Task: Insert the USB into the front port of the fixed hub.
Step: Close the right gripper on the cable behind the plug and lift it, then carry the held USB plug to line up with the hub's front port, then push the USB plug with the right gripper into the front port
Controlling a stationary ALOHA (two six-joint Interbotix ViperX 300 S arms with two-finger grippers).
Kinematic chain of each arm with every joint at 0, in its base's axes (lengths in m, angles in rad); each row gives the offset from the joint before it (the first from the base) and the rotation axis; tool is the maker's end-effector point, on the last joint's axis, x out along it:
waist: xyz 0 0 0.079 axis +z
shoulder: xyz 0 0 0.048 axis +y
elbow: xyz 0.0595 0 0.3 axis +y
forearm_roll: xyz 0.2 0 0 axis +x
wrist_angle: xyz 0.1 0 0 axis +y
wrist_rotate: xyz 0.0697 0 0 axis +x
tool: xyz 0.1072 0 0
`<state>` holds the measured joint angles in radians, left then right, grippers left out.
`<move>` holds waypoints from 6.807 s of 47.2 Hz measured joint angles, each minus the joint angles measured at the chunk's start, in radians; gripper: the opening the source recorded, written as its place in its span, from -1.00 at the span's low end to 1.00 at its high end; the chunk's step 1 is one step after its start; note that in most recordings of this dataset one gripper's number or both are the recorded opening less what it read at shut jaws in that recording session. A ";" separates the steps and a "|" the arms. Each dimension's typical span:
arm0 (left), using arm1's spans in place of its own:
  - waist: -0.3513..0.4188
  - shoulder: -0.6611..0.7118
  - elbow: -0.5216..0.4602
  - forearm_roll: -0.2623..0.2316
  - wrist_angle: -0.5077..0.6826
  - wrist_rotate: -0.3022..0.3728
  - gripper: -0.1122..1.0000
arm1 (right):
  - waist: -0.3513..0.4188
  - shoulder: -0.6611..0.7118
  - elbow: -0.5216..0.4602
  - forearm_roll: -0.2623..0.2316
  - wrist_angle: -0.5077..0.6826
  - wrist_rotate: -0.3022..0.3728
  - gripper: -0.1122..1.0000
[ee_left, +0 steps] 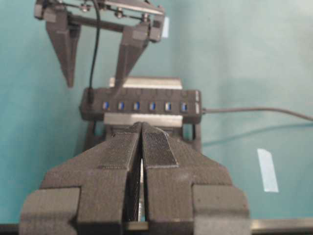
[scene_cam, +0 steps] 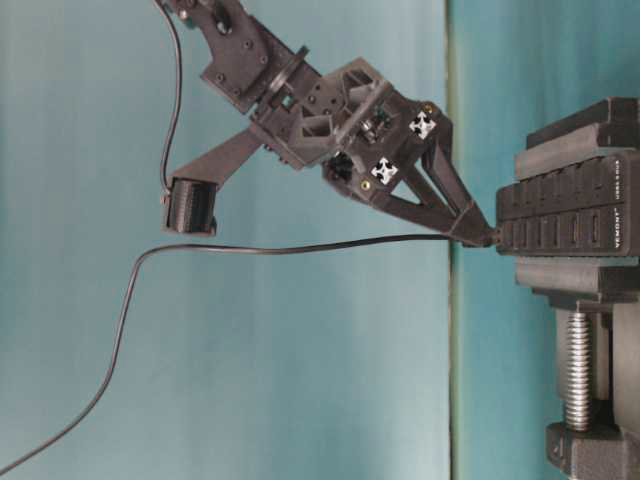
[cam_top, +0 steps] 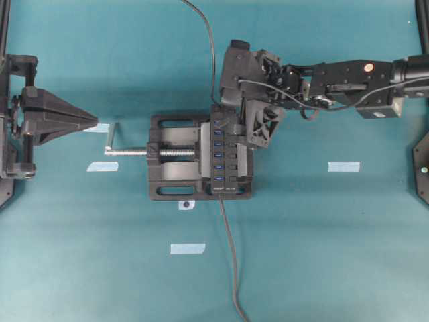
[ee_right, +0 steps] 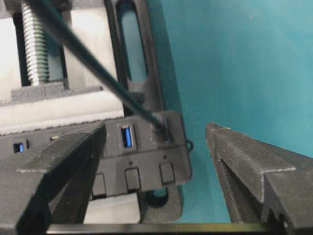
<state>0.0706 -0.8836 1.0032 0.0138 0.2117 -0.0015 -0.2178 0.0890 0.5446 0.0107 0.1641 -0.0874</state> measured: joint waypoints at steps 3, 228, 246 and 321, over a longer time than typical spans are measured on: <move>0.002 0.000 0.000 0.000 0.000 0.000 -0.80 | 0.000 0.000 -0.005 0.000 0.000 -0.002 0.71; 0.002 -0.018 0.008 0.000 -0.002 -0.025 -0.80 | 0.091 -0.124 -0.048 0.017 0.152 0.196 -0.75; 0.000 -0.018 0.009 0.000 -0.003 -0.044 -0.80 | 0.149 -0.126 -0.034 0.017 0.120 0.272 -0.75; -0.008 -0.018 0.014 0.000 -0.003 -0.044 -0.80 | 0.242 -0.063 0.006 0.012 0.049 0.359 -0.76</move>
<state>0.0629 -0.9020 1.0170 0.0138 0.2086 -0.0460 0.0245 0.0261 0.5507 0.0230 0.2132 0.2715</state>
